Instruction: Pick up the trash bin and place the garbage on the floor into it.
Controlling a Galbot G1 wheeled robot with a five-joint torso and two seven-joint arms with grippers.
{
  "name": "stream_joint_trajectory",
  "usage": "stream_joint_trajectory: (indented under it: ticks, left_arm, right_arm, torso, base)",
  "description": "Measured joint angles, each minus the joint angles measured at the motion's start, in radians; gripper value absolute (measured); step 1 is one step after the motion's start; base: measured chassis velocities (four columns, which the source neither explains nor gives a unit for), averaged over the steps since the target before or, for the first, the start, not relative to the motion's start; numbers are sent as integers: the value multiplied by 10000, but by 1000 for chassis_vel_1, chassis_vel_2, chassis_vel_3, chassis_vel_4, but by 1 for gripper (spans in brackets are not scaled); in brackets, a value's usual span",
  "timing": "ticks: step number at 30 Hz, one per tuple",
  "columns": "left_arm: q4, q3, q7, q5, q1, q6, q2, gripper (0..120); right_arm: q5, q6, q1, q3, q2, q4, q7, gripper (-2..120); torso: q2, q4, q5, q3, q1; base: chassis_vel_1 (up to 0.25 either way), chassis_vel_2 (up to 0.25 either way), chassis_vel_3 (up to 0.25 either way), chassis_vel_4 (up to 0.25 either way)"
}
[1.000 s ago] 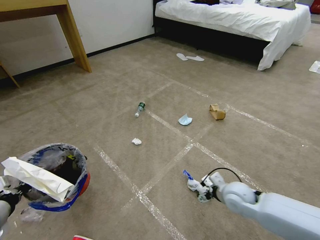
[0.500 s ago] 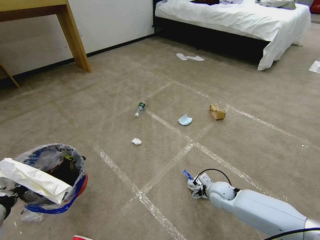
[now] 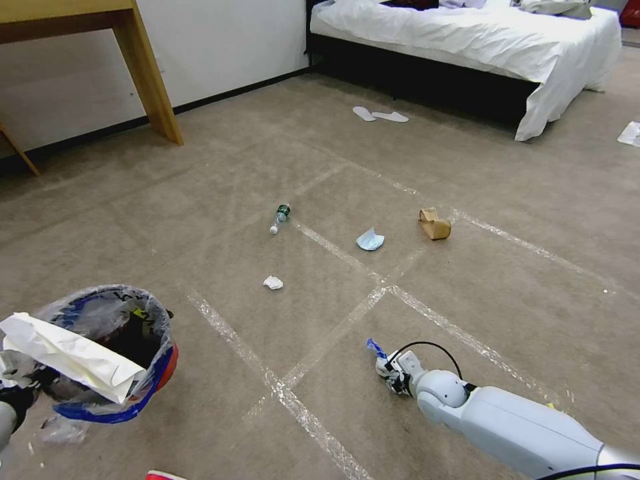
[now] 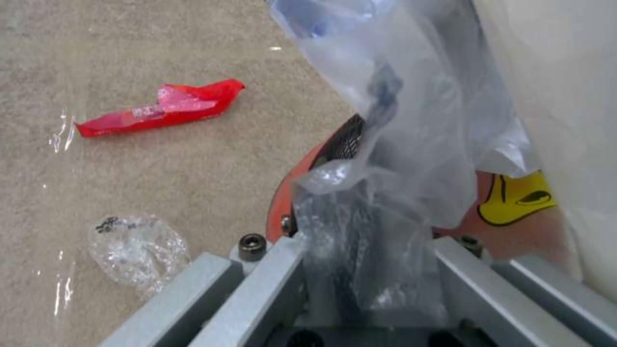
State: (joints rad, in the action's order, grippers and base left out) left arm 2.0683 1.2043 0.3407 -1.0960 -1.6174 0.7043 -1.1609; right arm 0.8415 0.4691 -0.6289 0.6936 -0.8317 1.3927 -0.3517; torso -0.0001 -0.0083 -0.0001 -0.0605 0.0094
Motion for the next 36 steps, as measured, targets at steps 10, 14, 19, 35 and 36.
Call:
stream_joint_trajectory:
  ticks: [10,14,19,35,36]
  left_arm:
    - [-144,-12,2,-80,10,0,122,0]
    - [-159,-8,2,-137,-41,0,153,0]
    - [-69,-2,25,-234,-52,9,149,0]
    - [355,-231,227,-291,-97,136,-35,0]
    - [355,-231,227,-291,-97,136,-35,0]
  right_arm:
    - [354,-661,-567,-1204,595,1436,-371,1]
    - [807,-1339,-684,-2199,842,2939,-254,0]
    - [1724,-2376,163,-2554,983,4641,466,0]
    - [6086,-3299,6660,1804,-2766,6176,399,0]
    - [6086,-3299,6660,1804,-2766,6176,399,0]
  torso:
    - [0,-1,1,0,0]
    - [0,-2,0,0,-1]
    - [0,1,-3,1,-1]
    - [0,1,-3,0,-1]
    - [0,1,-3,0,-1]
  base:
    - [0,0,0,0]
    - [0,0,0,0]
    - [0,0,0,0]
    - [0,0,0,0]
    - [0,0,0,0]
